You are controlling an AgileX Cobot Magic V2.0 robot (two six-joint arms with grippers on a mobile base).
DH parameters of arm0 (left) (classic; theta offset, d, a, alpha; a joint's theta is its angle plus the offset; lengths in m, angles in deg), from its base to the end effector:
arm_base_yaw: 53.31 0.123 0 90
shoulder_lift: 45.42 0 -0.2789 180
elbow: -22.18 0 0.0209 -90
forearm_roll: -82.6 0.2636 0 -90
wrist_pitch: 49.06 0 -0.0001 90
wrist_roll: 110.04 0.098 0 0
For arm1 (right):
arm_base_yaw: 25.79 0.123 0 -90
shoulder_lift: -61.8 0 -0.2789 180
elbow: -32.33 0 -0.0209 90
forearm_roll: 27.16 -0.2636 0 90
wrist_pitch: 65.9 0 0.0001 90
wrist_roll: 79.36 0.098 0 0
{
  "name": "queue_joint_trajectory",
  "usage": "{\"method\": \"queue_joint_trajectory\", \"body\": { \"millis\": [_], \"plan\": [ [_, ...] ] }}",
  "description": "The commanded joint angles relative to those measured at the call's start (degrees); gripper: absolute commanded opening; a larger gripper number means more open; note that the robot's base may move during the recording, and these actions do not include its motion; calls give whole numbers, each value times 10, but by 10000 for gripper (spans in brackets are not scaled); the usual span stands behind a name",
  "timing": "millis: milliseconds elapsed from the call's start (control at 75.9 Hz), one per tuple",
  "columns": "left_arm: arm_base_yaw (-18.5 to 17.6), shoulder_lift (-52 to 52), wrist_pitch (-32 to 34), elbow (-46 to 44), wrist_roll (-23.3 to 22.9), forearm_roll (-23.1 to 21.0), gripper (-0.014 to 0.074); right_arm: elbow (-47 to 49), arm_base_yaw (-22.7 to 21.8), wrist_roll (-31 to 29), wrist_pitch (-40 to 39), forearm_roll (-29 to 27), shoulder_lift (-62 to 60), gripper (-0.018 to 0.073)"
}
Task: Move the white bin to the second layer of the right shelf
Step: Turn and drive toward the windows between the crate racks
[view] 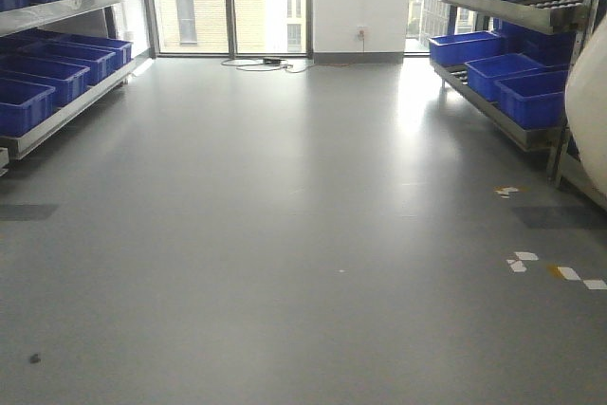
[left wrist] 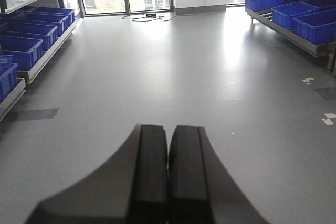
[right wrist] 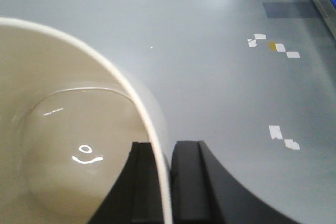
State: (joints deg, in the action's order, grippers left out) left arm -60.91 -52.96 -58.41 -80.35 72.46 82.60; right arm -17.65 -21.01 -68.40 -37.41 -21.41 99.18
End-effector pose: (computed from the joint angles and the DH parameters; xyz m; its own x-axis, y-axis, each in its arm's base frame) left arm 0.0813 -0.0108 0.1958 -0.0695 0.0533 -0.9962 0.1354 0.9898 0.0435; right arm 0.1288 0.0061 0.2828 -0.4345 0.0667 -0.8982 0.0044 0.9974 0.0720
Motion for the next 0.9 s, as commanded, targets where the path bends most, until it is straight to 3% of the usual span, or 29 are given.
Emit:
{"method": "queue_joint_trajectory", "body": {
  "millis": [0,882],
  "plan": [
    [-2,8,49,21,-3,0,85,18,-3,-5,-51,3,0,27],
    [-2,8,49,21,-3,0,85,18,-3,-5,-51,3,0,27]
  ]
}}
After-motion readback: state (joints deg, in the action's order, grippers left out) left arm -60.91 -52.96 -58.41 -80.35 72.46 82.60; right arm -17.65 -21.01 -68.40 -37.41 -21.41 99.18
